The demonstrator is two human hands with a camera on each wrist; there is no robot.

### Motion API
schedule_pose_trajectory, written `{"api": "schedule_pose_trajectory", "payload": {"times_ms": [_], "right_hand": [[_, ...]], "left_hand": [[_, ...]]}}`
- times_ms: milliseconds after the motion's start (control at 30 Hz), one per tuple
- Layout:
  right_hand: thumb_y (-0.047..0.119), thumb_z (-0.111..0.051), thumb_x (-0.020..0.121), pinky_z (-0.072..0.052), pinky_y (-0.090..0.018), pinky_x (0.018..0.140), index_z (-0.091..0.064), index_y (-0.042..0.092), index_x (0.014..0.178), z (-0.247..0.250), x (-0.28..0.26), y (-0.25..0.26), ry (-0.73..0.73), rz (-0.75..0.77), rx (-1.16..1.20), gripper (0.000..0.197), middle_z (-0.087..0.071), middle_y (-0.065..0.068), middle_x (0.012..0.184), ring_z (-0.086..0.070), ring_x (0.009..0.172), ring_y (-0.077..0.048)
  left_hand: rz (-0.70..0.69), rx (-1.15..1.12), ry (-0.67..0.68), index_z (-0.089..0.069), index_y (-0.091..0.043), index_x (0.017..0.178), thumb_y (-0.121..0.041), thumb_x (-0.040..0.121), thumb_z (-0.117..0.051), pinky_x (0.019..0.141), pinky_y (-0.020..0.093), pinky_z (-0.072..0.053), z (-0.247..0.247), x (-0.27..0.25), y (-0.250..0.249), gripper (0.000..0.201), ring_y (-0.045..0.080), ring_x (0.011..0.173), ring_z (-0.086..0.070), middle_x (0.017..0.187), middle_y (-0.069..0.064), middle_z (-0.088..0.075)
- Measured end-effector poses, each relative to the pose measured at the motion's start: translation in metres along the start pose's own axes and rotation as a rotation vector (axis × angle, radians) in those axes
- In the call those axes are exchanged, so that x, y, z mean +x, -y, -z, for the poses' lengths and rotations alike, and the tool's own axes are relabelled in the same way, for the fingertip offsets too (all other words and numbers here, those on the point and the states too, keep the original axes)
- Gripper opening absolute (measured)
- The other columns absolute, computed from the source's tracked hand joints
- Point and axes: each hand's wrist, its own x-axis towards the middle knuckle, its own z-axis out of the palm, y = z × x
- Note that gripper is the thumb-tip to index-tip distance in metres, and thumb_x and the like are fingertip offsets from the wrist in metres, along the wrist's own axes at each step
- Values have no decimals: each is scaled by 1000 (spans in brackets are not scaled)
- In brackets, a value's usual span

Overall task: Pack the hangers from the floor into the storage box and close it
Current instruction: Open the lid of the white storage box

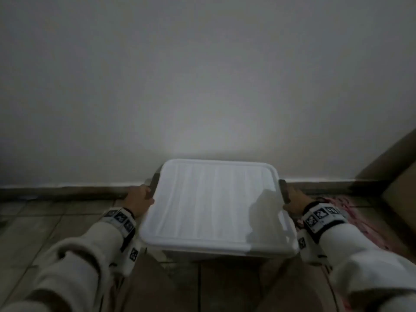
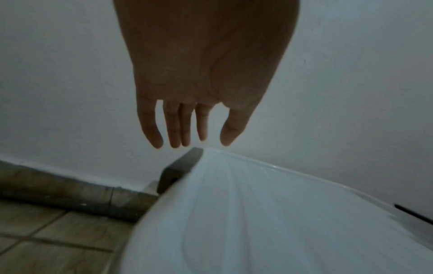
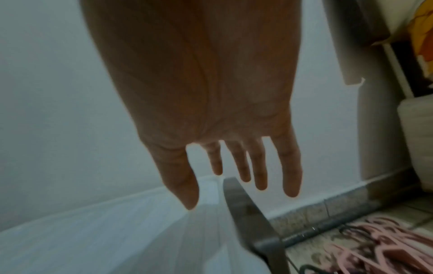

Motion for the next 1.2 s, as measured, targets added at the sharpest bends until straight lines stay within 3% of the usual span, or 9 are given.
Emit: {"api": "schedule_pose_trajectory", "payload": {"times_ms": [167,400,500,633,800,933,1067,1133,1200], "right_hand": [[24,-57,90,-34,-36,104,-9,6,146,-3,-17,6,-9,-125,7,76,-36,-19,144,-40,130,-31],[14,-54,91,-34,-40,101,-20,-3,141,-19,12,11,-70,-246,164,63,-41,-25,138,-43,126,-37],[22,-48,94,-45,-37,89,-48,0,121,-17,17,7,-119,-253,69,36,-58,-21,120,-56,109,-35],[26,-48,92,-43,-34,76,-54,6,103,-28,30,-4,-155,-232,18,24,-62,-20,111,-56,84,-30],[25,-46,94,-41,-34,86,-50,-1,116,-21,25,2,-100,-254,70,34,-58,-21,117,-56,108,-35],[22,-43,89,-47,-39,88,-56,6,94,-32,47,-42,-29,-233,132,20,-63,-17,107,-60,99,-32],[13,-39,95,-42,-41,93,-48,-9,121,-30,35,-35,-64,-246,192,35,-53,-30,123,-53,112,-40],[20,-38,97,-36,-43,103,-29,1,140,-26,20,-16,-105,-194,161,49,-37,-29,138,-41,125,-41],[30,-39,97,-26,-47,111,-6,13,148,-30,11,-6,-5,-134,95,63,-12,-26,151,-19,138,-40]], "left_hand": [[82,142,18,-30,-1,139,-24,89,-57,106,40,-31,-19,-7,-14,62,36,129,-34,142,22,-32],[178,136,74,-12,1,144,-24,95,-48,103,44,-33,-31,7,-16,66,40,128,-35,145,26,-26],[214,67,47,-10,4,144,-16,96,-44,101,43,-32,-35,12,-17,62,42,126,-38,142,30,-29],[248,26,48,-11,3,145,-14,100,-34,98,43,-34,-35,17,-14,54,43,123,-42,138,32,-37],[284,30,69,-17,7,141,-14,101,-29,93,43,-35,-33,18,-15,47,43,119,-45,132,32,-44],[295,46,76,-19,6,140,-14,101,-29,88,43,-36,-32,17,-17,45,43,115,-48,128,32,-47],[298,71,91,-22,5,139,-17,101,-29,91,43,-37,-32,20,-13,44,43,116,-47,129,31,-46],[296,102,103,-24,5,137,-20,101,-30,93,43,-37,-30,21,-12,43,43,118,-46,131,30,-46],[302,125,123,-25,5,136,-21,101,-30,95,43,-36,-27,22,-12,43,42,121,-45,133,30,-44]]}}
